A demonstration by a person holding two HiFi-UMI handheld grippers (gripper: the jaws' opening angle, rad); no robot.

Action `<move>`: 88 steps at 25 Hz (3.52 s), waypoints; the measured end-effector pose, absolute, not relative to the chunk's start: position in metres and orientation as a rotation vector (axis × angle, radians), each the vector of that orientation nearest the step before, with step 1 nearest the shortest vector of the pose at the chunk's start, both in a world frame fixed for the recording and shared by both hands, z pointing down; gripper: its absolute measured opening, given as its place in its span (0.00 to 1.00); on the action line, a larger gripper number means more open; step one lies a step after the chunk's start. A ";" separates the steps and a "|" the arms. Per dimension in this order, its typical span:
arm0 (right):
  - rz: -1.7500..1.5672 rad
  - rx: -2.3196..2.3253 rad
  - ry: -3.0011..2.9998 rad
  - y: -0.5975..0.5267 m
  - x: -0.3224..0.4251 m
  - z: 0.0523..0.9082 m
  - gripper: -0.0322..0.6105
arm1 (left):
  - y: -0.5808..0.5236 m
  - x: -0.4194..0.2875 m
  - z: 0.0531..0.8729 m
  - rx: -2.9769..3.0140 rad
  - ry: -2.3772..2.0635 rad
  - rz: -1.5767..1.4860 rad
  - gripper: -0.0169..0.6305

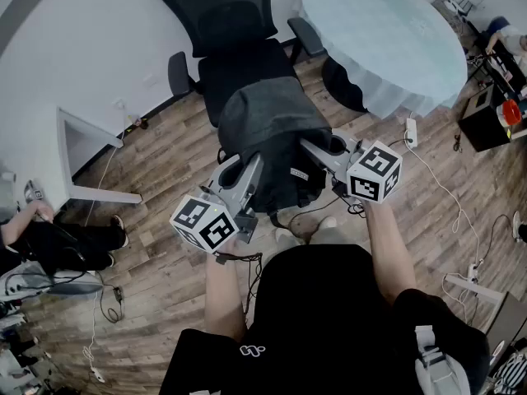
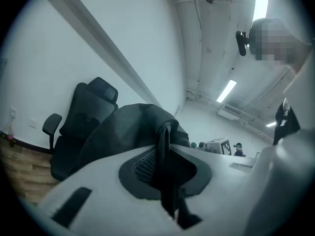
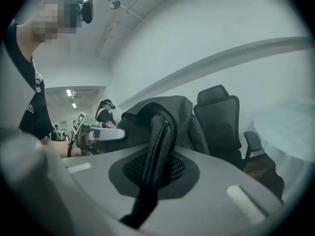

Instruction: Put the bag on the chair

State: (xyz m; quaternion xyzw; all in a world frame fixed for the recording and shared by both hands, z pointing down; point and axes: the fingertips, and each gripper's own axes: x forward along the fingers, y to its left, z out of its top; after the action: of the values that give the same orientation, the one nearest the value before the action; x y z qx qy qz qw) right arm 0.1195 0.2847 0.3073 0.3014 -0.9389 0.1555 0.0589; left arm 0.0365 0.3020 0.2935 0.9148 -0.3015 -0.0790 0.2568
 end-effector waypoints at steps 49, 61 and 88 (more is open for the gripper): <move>1.040 0.807 -2.430 -0.218 -0.014 0.578 0.08 | -0.192 -0.090 0.560 1.843 -1.165 0.117 0.07; 0.946 0.987 -2.276 -0.334 -0.027 0.657 0.09 | -0.322 -0.109 0.651 1.683 -1.116 0.288 0.12; 0.928 1.132 -2.089 -0.389 -0.006 0.741 0.48 | -0.399 -0.122 0.754 1.578 -1.179 0.729 0.29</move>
State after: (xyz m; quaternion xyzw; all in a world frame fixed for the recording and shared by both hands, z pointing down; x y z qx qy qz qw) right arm -0.0062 -0.3892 0.7414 0.4245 -0.7834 0.3482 0.2912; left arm -0.1222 -0.3987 0.7543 0.6519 -0.4868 0.3010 0.4975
